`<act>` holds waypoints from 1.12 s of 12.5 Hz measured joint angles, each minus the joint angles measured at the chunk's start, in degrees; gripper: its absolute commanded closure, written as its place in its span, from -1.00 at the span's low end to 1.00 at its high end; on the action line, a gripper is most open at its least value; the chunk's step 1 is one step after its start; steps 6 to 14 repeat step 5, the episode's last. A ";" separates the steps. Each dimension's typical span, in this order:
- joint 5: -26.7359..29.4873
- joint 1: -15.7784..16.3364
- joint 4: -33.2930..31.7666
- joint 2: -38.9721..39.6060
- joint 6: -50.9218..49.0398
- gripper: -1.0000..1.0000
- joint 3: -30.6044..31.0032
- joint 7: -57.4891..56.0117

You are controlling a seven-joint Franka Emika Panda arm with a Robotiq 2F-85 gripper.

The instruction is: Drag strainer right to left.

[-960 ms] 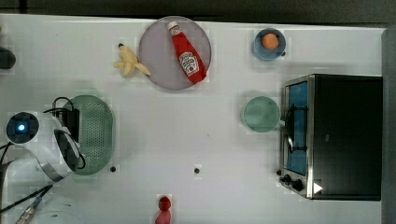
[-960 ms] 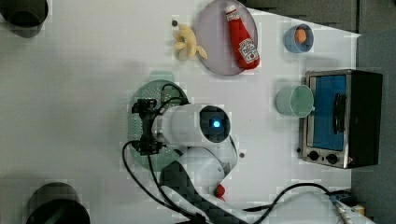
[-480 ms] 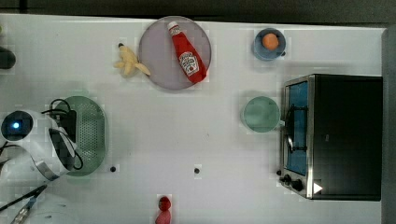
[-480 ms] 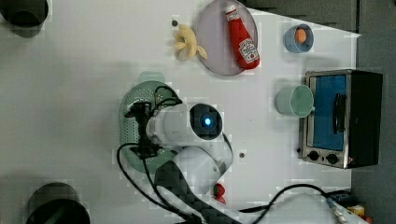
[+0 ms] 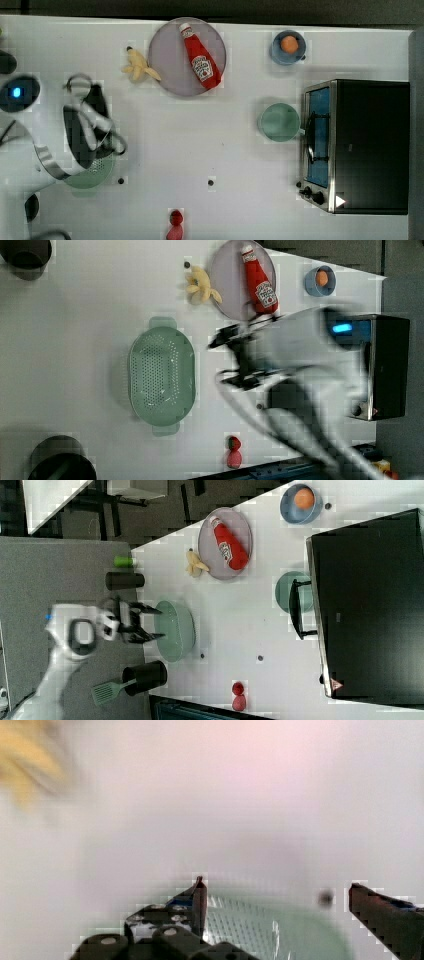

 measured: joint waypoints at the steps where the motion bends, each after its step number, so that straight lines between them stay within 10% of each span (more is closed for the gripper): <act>1: -2.81 -0.36 0.78 -5.23 -2.97 -1.00 -2.91 -4.39; 5: -13.32 -1.96 3.86 -24.83 -13.54 -1.00 -15.54 -23.40; 14: -13.32 -1.96 3.86 -24.83 -13.54 -1.00 -15.54 -23.40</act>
